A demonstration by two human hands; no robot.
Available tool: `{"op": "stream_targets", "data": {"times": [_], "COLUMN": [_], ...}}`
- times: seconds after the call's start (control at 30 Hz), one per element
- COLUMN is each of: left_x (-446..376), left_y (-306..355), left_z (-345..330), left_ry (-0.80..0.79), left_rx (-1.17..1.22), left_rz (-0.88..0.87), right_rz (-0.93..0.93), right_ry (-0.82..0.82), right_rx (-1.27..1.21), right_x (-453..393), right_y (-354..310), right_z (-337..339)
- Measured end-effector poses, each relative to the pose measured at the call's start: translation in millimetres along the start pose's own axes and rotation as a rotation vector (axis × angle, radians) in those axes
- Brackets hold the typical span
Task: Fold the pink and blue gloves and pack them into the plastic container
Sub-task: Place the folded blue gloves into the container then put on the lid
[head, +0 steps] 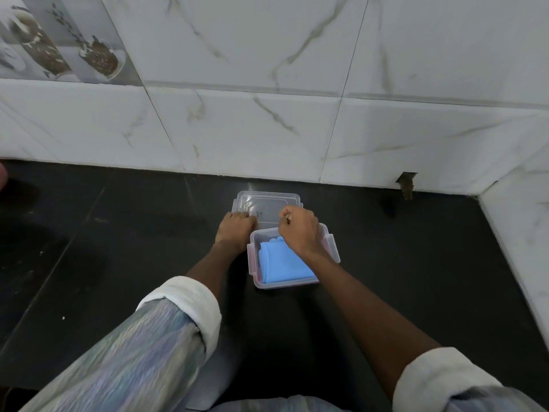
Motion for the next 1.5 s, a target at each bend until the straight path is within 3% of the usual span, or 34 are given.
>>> {"op": "stream_targets", "data": {"times": [0.13, 0.3, 0.47, 0.67, 0.77, 0.93, 1.17, 1.3, 1.5], "left_x": [4, 18, 41, 69, 70, 73, 51, 42, 34], "left_y": [-9, -17, 4, 28, 28, 20, 40, 55, 70], "left_z": [6, 72, 138, 166, 157, 138, 104, 73, 67], "left_ry": [0.1, 0.468, 0.782, 0.916, 0.842, 0.723, 0.344, 0.161, 0.188], "left_rx": [-0.129, -0.026, 0.069, 0.122, 0.204, 0.351, 0.353, 0.371, 0.325], "left_rz": [0.014, 0.13, 0.034, -0.083, -0.04, 0.055, -0.042, -0.081, -0.078], "right_rz": [0.01, 0.0, -0.061, -0.287, -0.344, -0.599, -0.712, -0.778, -0.812], "right_ry": [0.021, 0.059, 0.092, 0.026, 0.056, 0.172, 0.057, -0.055, -0.165], "right_rx": [-0.063, -0.258, -0.461, -0.753, -0.963, -0.902, -1.069, -1.004, -0.872], "right_x": [2, 3, 10, 37, 58, 105, 144, 161, 165], "right_y": [2, 10, 24, 33, 30, 53, 45, 43, 40], "right_z": [-1, 4, 9, 11, 12, 6, -18, -27, -26]}}
Point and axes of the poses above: each hand's wrist, its own x-axis away from the middle knuckle, its own z-axis out of the back of the hand, y = z × x, the point moved 9 cm from there along -x, towards the middle knuckle, and after that the axes turned 3 degrees about x, right-handed, at the moved point
